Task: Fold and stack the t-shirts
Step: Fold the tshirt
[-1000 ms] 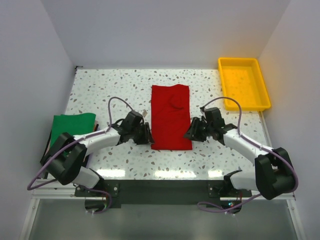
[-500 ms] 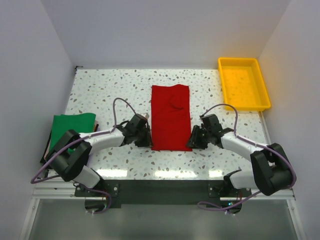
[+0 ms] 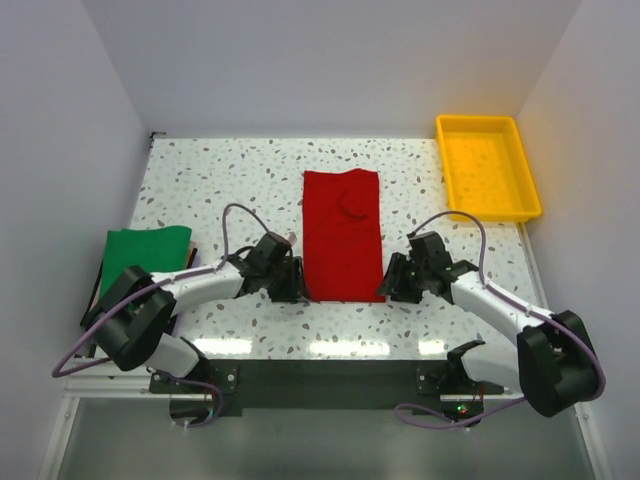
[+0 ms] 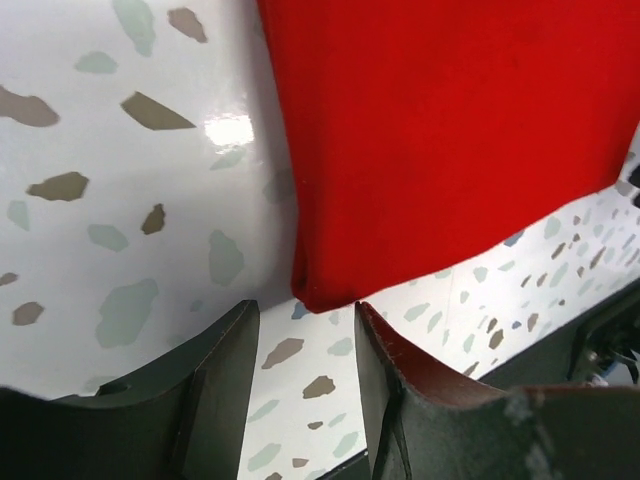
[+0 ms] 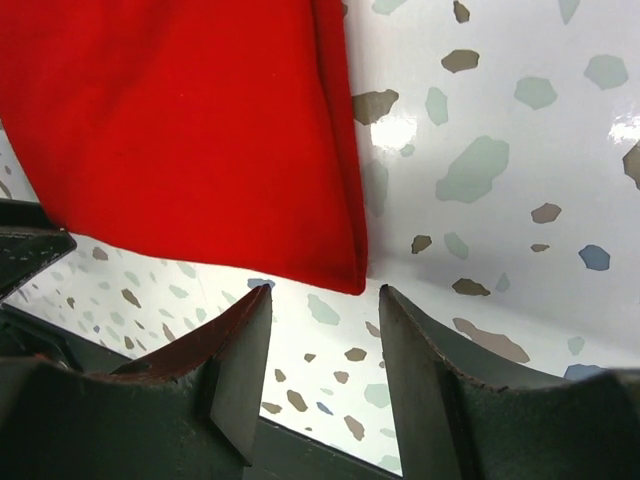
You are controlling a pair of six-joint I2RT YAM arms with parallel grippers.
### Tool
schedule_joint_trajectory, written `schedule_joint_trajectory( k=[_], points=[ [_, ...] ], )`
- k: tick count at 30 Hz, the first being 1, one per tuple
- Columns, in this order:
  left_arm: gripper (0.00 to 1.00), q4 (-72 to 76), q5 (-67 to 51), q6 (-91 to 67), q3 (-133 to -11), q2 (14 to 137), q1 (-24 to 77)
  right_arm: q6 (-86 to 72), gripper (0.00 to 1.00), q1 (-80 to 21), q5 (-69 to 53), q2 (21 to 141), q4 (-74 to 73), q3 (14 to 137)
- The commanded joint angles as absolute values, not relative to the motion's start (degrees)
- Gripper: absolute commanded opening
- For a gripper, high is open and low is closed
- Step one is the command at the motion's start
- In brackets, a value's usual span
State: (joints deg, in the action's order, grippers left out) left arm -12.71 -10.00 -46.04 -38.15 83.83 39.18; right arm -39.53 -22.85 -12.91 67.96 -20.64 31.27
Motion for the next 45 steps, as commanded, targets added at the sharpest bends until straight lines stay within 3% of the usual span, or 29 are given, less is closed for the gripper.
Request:
schedule_joint_trajectory(
  k=[1, 16, 24, 29, 36, 38, 45],
  points=[
    [0.49, -8.9, -14.5, -48.9, -35.1, 83.7, 39.4, -40.4, 0.5, -22.9, -13.0, 69.2, -20.0, 30.1],
    [0.46, -5.1, -5.9, -54.4, -28.9, 82.8, 39.4, -41.9, 0.46, -22.9, -14.9, 74.2, -13.3, 27.6],
    [0.45, -3.3, -4.2, -54.3, -28.9, 85.2, 39.4, -42.3, 0.39, -22.9, -15.5, 75.8, -11.6, 27.2],
    [0.35, -2.0, -4.8, -53.9, -29.5, 86.2, 39.5, -42.5, 0.29, -22.8, -15.9, 75.8, -11.4, 27.5],
    [0.0, -3.2, -6.2, -52.8, -30.6, 84.3, 39.6, -42.0, 0.05, -22.9, -18.4, 74.5, -12.2, 28.1],
    [0.0, -4.8, -6.3, -52.7, -30.8, 83.2, 39.7, -41.7, 0.0, -22.8, -19.1, 73.3, -12.9, 28.0],
    [0.0, -8.1, -6.5, -52.6, -29.3, 76.3, 42.2, -41.2, 0.0, -22.9, -20.6, 65.8, -16.8, 25.3]
  ],
)
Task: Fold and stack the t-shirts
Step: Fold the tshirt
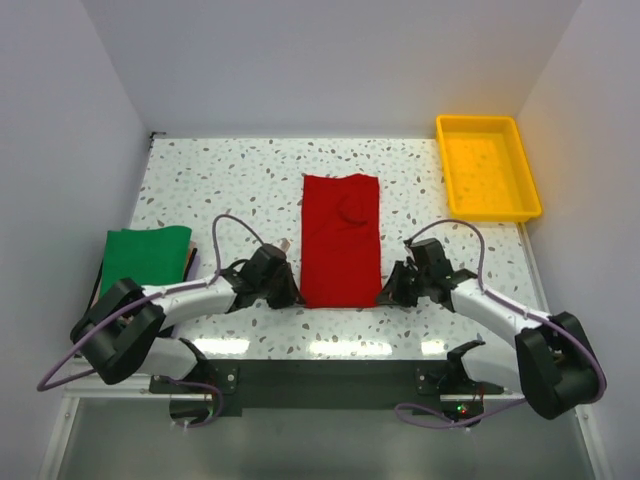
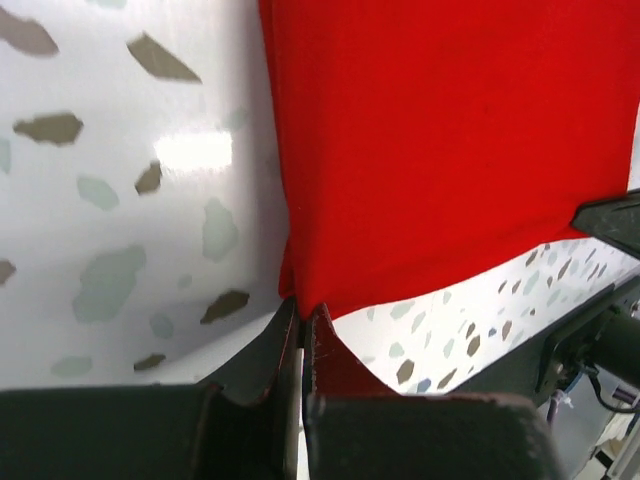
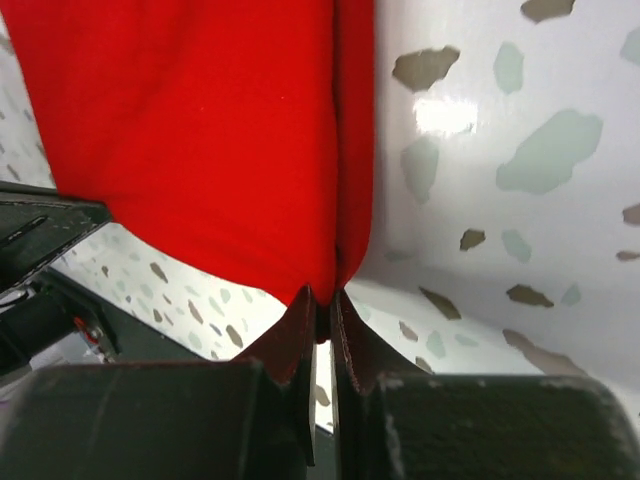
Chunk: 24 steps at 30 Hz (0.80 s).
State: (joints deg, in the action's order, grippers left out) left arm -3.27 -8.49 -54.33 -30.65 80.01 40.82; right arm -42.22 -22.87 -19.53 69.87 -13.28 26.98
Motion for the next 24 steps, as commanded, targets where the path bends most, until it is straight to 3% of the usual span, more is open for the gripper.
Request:
schedule_joint_trajectory(
  k=[1, 16, 24],
  points=[
    [0.0, -8.3, -6.4, -52.9, -28.9, 75.5, 42.6, -41.1, 0.0, -22.9, -20.7, 64.4, -17.4, 25.0],
    [0.0, -17.0, -0.1, -61.3, -26.2, 55.6, 53.6, -43.2, 0.0, -23.0, -21.4, 32.6, -38.3, 22.3],
    [0.0, -24.2, 6.4, -57.6, -40.4, 60.0, 53.3, -39.6, 0.0, -23.0, -15.0, 39.3, -39.9, 35.4]
  ],
)
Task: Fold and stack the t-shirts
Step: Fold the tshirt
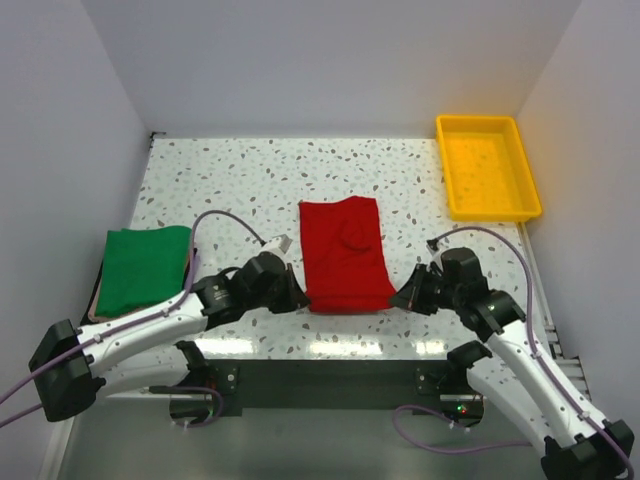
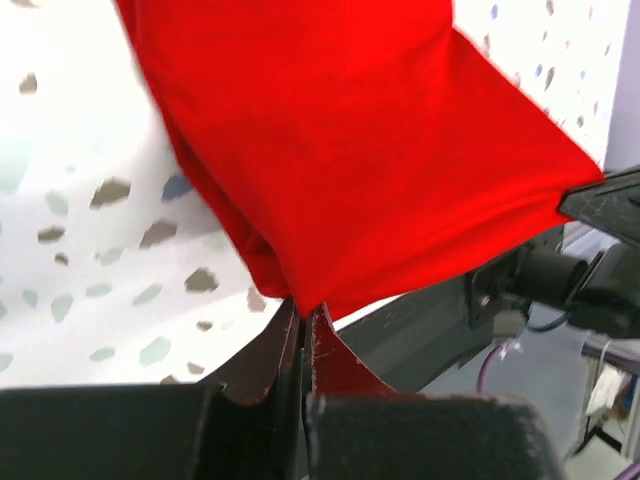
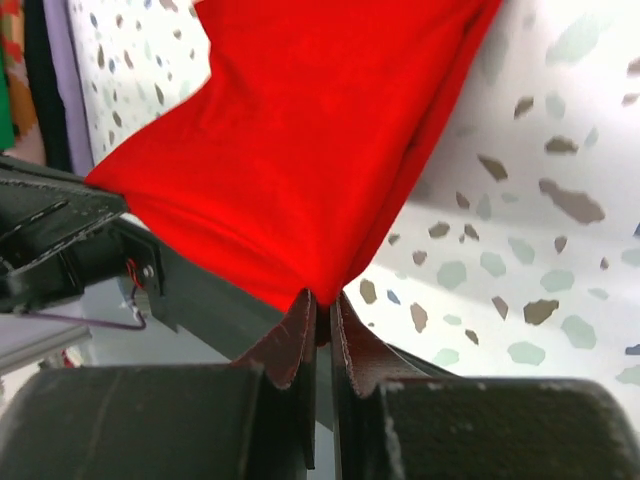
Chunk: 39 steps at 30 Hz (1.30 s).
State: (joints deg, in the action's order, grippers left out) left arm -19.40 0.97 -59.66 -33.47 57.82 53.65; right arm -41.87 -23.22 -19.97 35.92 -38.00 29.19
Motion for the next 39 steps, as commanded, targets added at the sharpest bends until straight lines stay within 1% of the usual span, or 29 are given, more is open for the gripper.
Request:
schedule_joint_trajectory(
  k=[1, 5, 8, 9, 12, 17, 22, 23, 25, 26, 27, 28, 29, 30, 31, 32, 33, 34, 35, 37, 39],
  points=[
    [0.0, -24.7, 7.0, -56.5, -42.0, 60.8, 53.0, -39.2, 0.0, -23.0, -14.8, 40.6, -39.6, 36.7],
    [0.0, -25.4, 5.3, -52.9, -50.3, 65.6, 49.1, -39.5, 0.0, -23.0, -13.1, 47.4, -35.4, 43.4],
    [0.0, -25.1, 2.0, -50.0, -54.7, 70.1, 44.9, -39.0, 0.0, -22.9, -11.7, 54.1, -32.5, 48.3],
    [0.0, -25.0, 1.3, -48.8, -55.7, 72.1, 43.8, -38.8, 0.0, -22.9, -11.4, 58.0, -32.1, 49.6],
    [0.0, -24.3, -1.4, -46.5, -59.4, 76.1, 39.7, -38.1, 0.0, -22.7, -11.6, 63.7, -29.1, 54.2],
    [0.0, -22.8, -7.5, -44.2, -67.2, 83.1, 32.2, -37.4, 0.0, -19.5, -13.7, 77.5, -25.8, 64.3],
    [0.0, -20.7, -13.8, -43.4, -74.5, 94.5, 24.9, -36.7, 0.0, -16.2, -16.9, 91.0, -24.7, 75.2],
    [0.0, -19.5, -14.5, -43.3, -77.1, 96.5, 24.2, -36.7, 0.01, -15.5, -17.1, 96.2, -24.7, 79.1],
    [0.0, -18.5, -16.8, -42.5, -80.3, 103.2, 22.0, -36.6, 0.02, -14.8, -18.3, 101.2, -23.9, 83.3],
    [0.0, -18.2, -18.2, -42.3, -84.6, 108.7, 21.2, -36.6, 0.04, -14.0, -18.6, 106.6, -23.6, 87.1],
    [0.0, -18.3, -19.2, -41.8, -86.8, 111.2, 20.5, -36.6, 0.09, -13.6, -19.1, 109.3, -23.5, 89.3],
    [0.08, -17.2, -21.0, -41.2, -90.8, 113.7, 19.0, -36.2, 0.15, -12.9, -20.6, 112.3, -23.6, 93.6],
    [0.17, -17.0, -21.4, -41.0, -92.4, 115.8, 18.3, -36.1, 0.24, -12.6, -21.5, 114.5, -22.8, 95.5],
    [0.25, -16.3, -22.1, -41.0, -93.8, 119.4, 17.6, -35.9, 0.41, -12.4, -22.0, 118.9, -22.2, 97.4],
    [0.34, -15.7, -23.9, -41.2, -94.9, 120.7, 16.1, -34.7, 0.48, -12.0, -21.7, 120.7, -24.7, 102.4],
    [0.39, -15.4, -24.1, -41.4, -96.7, 122.2, 15.5, -34.1, 0.54, -11.9, -22.0, 122.3, -25.9, 104.7],
    [0.43, -14.9, -23.8, -41.8, -96.8, 122.2, 14.9, -33.0, 0.62, -11.6, -22.1, 124.3, -26.8, 106.3],
    [0.53, -13.5, -23.7, -41.8, -96.0, 121.7, 14.2, -32.7, 0.66, -11.3, -21.1, 124.5, -27.9, 107.7],
    [0.56, -12.9, -23.2, -41.7, -95.4, 120.4, 14.1, -32.3, 0.68, -11.3, -20.5, 124.3, -27.9, 107.5],
    [0.57, -12.3, -21.6, -40.9, -93.5, 119.2, 14.0, -31.3, 0.69, -11.3, -18.2, 122.2, -27.5, 105.3],
    [0.57, -12.0, -20.7, -40.7, -91.9, 117.5, 14.0, -31.3, 0.67, -11.3, -16.5, 120.2, -26.4, 102.8]
  ],
)
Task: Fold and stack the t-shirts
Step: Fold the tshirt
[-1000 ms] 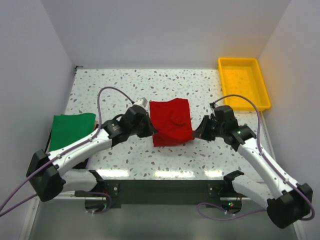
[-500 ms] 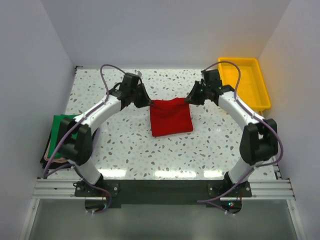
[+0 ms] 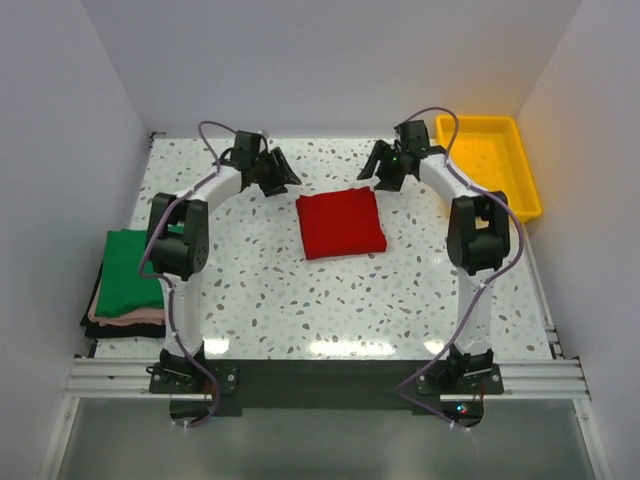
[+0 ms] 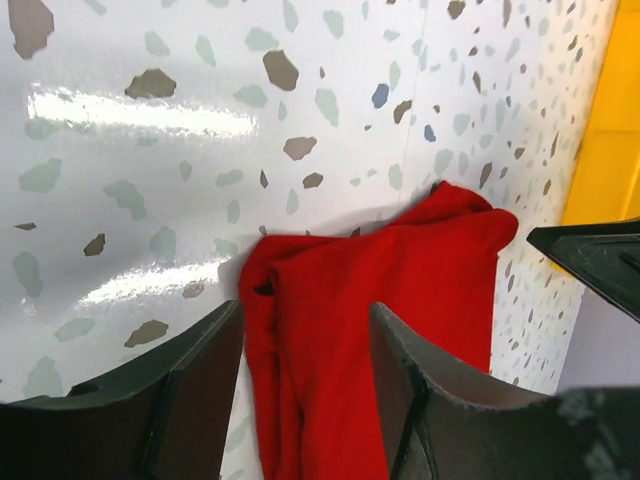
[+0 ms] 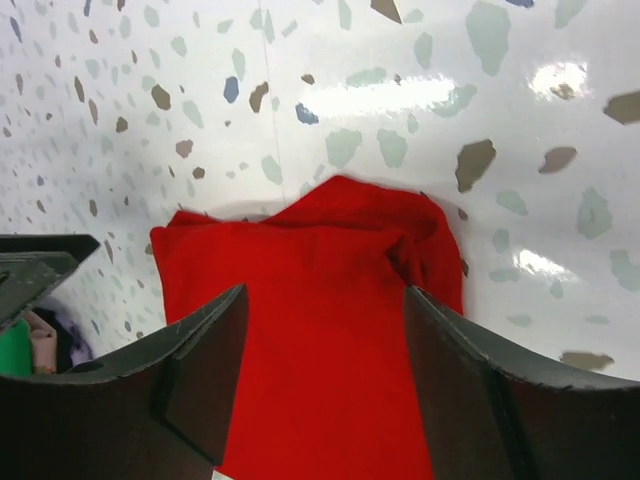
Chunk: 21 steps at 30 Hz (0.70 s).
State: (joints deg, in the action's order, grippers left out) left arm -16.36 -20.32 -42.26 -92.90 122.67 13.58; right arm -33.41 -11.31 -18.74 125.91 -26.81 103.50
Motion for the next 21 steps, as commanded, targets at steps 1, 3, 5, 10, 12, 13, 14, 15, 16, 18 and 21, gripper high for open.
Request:
schedule_joint_trajectory(
  k=[1, 3, 5, 10, 12, 13, 14, 15, 16, 18, 21],
  points=[
    [0.56, -12.0, -19.7, -40.7, -90.2, 117.0, 14.1, -30.8, 0.66, -11.5, -15.6, 117.9, -25.8, 100.1],
    [0.53, -12.0, -18.3, -40.3, -88.2, 115.1, 14.4, -29.7, 0.63, -12.0, -12.3, 115.6, -25.7, 97.5],
    [0.47, -12.6, -17.2, -39.7, -85.9, 113.5, 15.4, -29.4, 0.56, -13.1, -11.0, 112.7, -23.8, 93.6],
    [0.4, -13.2, -15.3, -39.3, -82.7, 111.2, 19.6, -28.2, 0.42, -13.9, -13.7, 115.9, -23.4, 96.4],
    [0.4, -12.9, -15.4, -39.6, -82.0, 110.8, 20.9, -28.4, 0.35, -13.8, -15.3, 119.5, -23.4, 98.3],
    [0.39, -12.7, -15.7, -39.8, -81.6, 111.0, 21.2, -28.4, 0.33, -13.8, -16.0, 120.8, -23.6, 100.3],
    [0.38, -12.7, -16.2, -40.1, -81.4, 111.4, 21.4, -28.4, 0.29, -13.7, -16.0, 123.6, -24.3, 101.6],
    [0.37, -12.7, -16.5, -40.3, -81.3, 111.6, 21.5, -28.2, 0.28, -13.7, -16.4, 125.1, -24.8, 103.0],
    [0.37, -12.7, -16.3, -40.3, -81.0, 111.7, 21.6, -28.1, 0.27, -13.6, -17.0, 126.2, -25.9, 105.2],
    [0.37, -12.6, -15.9, -40.3, -80.4, 111.6, 21.6, -28.0, 0.25, -13.4, -17.1, 129.5, -26.6, 107.0],
    [0.37, -13.4, -15.3, -39.6, -79.8, 111.2, 21.5, -28.1, 0.25, -12.0, -16.7, 133.5, -28.8, 110.5]
  ],
)
